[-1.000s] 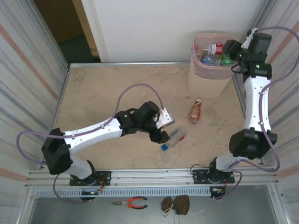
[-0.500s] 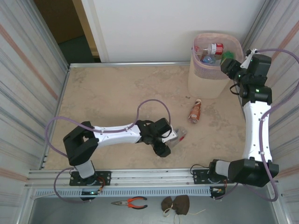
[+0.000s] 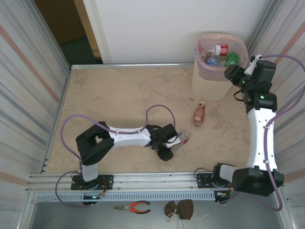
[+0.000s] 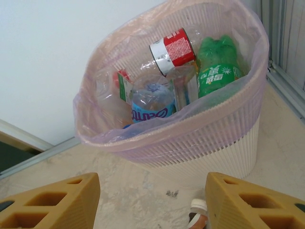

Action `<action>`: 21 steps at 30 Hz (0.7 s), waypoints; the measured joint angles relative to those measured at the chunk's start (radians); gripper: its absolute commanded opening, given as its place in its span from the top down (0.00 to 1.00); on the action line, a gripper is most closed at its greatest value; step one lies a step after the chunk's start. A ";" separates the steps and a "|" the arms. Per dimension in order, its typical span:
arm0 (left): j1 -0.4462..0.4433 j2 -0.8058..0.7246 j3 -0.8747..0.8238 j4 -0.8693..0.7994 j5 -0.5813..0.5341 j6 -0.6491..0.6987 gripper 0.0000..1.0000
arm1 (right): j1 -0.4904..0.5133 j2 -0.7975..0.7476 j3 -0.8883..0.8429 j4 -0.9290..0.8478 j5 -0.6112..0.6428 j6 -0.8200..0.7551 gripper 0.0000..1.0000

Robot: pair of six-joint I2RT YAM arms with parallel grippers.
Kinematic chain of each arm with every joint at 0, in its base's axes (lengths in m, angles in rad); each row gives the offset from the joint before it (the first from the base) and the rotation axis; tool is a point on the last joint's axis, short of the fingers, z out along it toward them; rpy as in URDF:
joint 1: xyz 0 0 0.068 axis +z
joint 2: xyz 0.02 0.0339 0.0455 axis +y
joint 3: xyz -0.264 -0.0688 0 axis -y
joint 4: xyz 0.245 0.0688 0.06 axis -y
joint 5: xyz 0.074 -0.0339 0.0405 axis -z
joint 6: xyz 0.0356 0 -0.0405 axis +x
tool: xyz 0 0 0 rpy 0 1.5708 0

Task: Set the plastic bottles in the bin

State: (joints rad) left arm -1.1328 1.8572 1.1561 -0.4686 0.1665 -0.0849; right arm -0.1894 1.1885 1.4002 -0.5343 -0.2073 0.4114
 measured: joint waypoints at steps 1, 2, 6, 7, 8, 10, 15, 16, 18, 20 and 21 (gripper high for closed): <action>0.001 0.000 0.000 0.000 -0.001 -0.002 0.61 | 0.000 -0.002 0.000 -0.001 0.000 0.000 0.42; 0.001 0.000 0.000 0.001 -0.002 0.000 0.63 | 0.000 -0.005 0.000 -0.003 0.000 0.000 0.42; 0.000 0.001 0.000 0.000 -0.003 0.001 0.71 | 0.000 -0.014 0.000 -0.011 0.000 0.000 0.42; 0.000 0.001 0.000 0.000 -0.003 0.001 0.72 | 0.000 -0.015 0.000 -0.014 0.000 0.000 0.43; 0.000 0.001 0.000 0.000 -0.004 0.002 0.74 | 0.000 -0.017 0.000 -0.016 0.000 0.000 0.43; 0.000 0.001 0.000 0.000 -0.004 0.002 0.77 | 0.000 -0.021 0.000 -0.020 -0.003 0.000 0.42; 0.006 -0.019 -0.003 0.001 -0.004 0.002 0.79 | 0.000 -0.034 0.000 -0.039 -0.011 0.005 0.42; 0.010 -0.034 -0.007 0.002 -0.003 0.002 0.79 | 0.002 -0.038 -0.001 -0.044 -0.019 0.007 0.42; 0.023 -0.070 -0.016 0.005 -0.003 0.002 0.79 | 0.006 -0.048 -0.006 -0.050 -0.033 0.018 0.42; 0.043 -0.117 -0.026 0.021 0.002 0.002 0.79 | 0.013 -0.061 -0.012 -0.055 -0.053 0.029 0.41; 0.054 -0.140 -0.030 0.029 0.006 0.002 0.79 | 0.016 -0.068 -0.016 -0.057 -0.061 0.033 0.41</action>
State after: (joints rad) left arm -1.0790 1.7172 1.1259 -0.4400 0.1726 -0.0830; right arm -0.1738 1.1210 1.3838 -0.5915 -0.2684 0.4442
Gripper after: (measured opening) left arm 0.305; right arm 0.583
